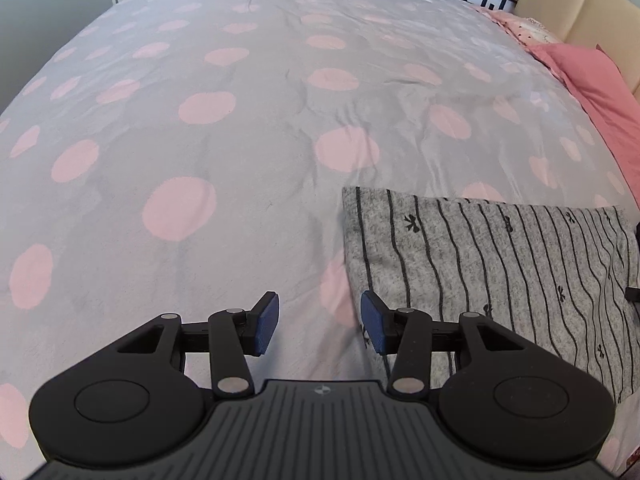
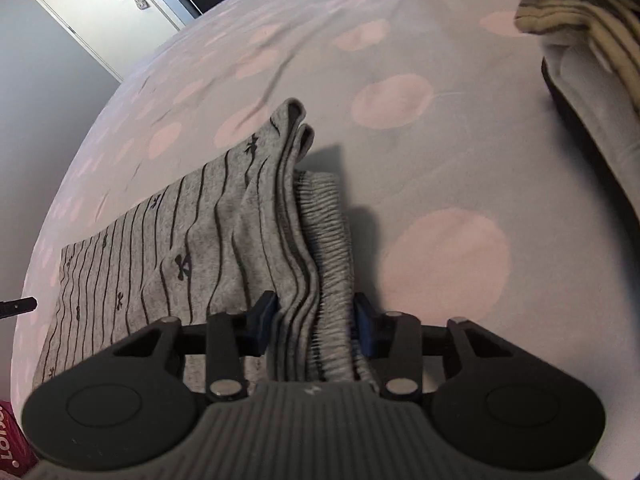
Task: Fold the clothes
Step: 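Grasp the folded garment edge with the right tool and lift it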
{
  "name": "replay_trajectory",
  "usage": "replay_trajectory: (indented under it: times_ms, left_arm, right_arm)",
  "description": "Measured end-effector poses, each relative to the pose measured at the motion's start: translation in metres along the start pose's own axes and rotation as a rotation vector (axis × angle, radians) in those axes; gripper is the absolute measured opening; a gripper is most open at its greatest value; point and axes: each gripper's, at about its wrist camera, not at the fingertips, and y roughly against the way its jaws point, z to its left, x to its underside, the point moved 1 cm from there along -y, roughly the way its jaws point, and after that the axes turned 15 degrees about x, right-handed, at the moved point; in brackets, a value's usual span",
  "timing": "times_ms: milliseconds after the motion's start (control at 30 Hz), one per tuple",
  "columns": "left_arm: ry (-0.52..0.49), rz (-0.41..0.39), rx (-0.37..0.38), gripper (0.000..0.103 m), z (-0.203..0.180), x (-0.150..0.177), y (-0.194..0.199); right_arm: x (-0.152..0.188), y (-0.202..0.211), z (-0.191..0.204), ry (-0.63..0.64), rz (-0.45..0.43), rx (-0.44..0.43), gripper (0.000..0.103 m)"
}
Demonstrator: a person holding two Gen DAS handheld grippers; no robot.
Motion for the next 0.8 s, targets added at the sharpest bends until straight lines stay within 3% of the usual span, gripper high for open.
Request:
replay_trajectory:
  times_ms: [233,400,500,800]
  left_arm:
    - [-0.004,0.017,-0.046,0.043,0.003,0.002,0.005]
    - [0.059,-0.013,-0.003,0.043,0.016,0.007,0.015]
    - [0.064,-0.031,0.003,0.043,0.021,0.011,0.023]
    - [0.109,-0.106,0.029,0.045,0.038,0.017,0.051]
  right_arm:
    - [-0.012,0.017,0.017,0.008,0.034,0.027,0.025]
    - [-0.029,0.045,0.048,0.029,0.123,0.007,0.022]
    - [-0.04,0.065,0.078,0.062,0.154,-0.053,0.021]
    - [-0.049,0.101,0.205,0.21,0.135,-0.224,0.021]
